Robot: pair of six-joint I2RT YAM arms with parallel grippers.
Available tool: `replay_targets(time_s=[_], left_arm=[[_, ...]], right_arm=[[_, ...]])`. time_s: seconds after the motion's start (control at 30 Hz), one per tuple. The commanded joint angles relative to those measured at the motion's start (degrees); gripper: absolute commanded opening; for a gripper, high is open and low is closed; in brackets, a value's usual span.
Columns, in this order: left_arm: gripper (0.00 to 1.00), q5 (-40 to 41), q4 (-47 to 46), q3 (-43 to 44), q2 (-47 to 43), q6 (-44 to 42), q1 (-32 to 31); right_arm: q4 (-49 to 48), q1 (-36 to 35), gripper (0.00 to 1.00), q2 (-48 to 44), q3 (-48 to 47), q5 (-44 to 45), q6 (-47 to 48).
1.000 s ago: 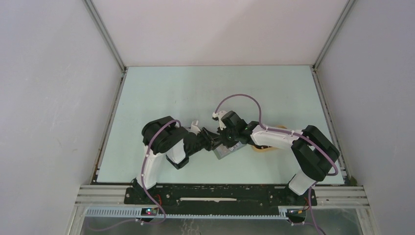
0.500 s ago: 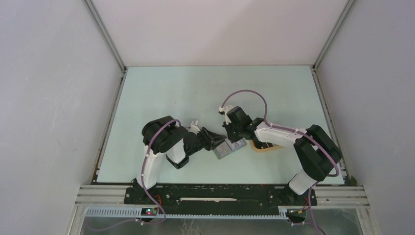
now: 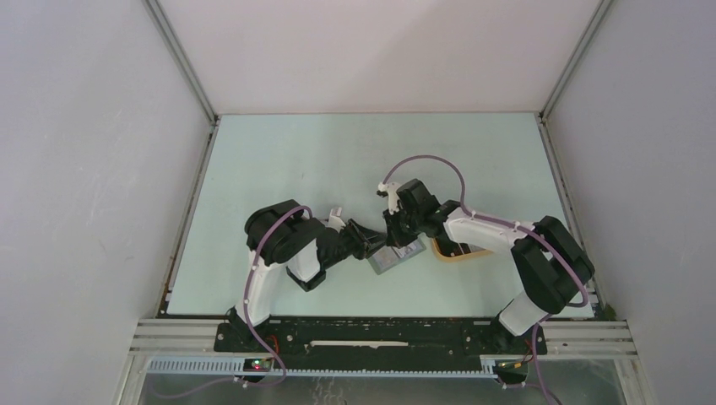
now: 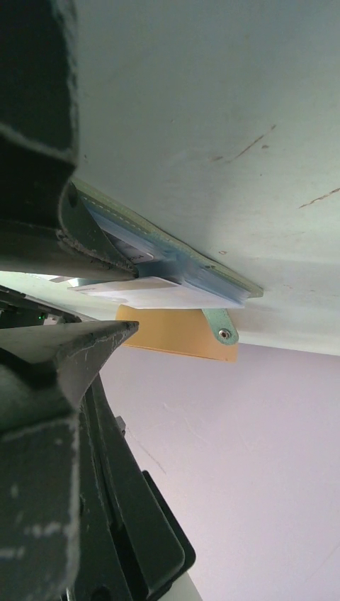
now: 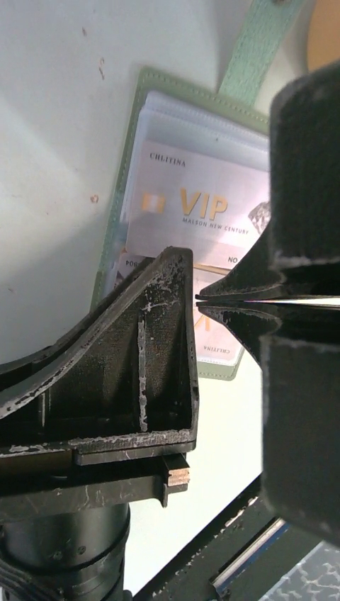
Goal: Put the credit cards into the card holder
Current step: Insert the credit card into the card holder.
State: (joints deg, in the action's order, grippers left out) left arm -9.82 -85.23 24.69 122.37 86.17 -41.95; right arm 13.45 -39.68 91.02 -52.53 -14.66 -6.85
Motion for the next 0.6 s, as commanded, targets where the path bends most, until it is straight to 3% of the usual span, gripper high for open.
replay_targets(time_s=[0.0, 0.57], left_arm=[[0.33, 0.50, 3.16, -0.08, 1.46, -1.62, 0.28], [0.34, 0.22, 3.18, 0.05, 2.32, -1.80, 0.35]], right_arm=[[-0.65, 0.07, 0.00, 1.79, -0.38, -2.33, -1.41], [0.76, -2.04, 0.00, 3.74, -1.17, 12.69, 0.79]])
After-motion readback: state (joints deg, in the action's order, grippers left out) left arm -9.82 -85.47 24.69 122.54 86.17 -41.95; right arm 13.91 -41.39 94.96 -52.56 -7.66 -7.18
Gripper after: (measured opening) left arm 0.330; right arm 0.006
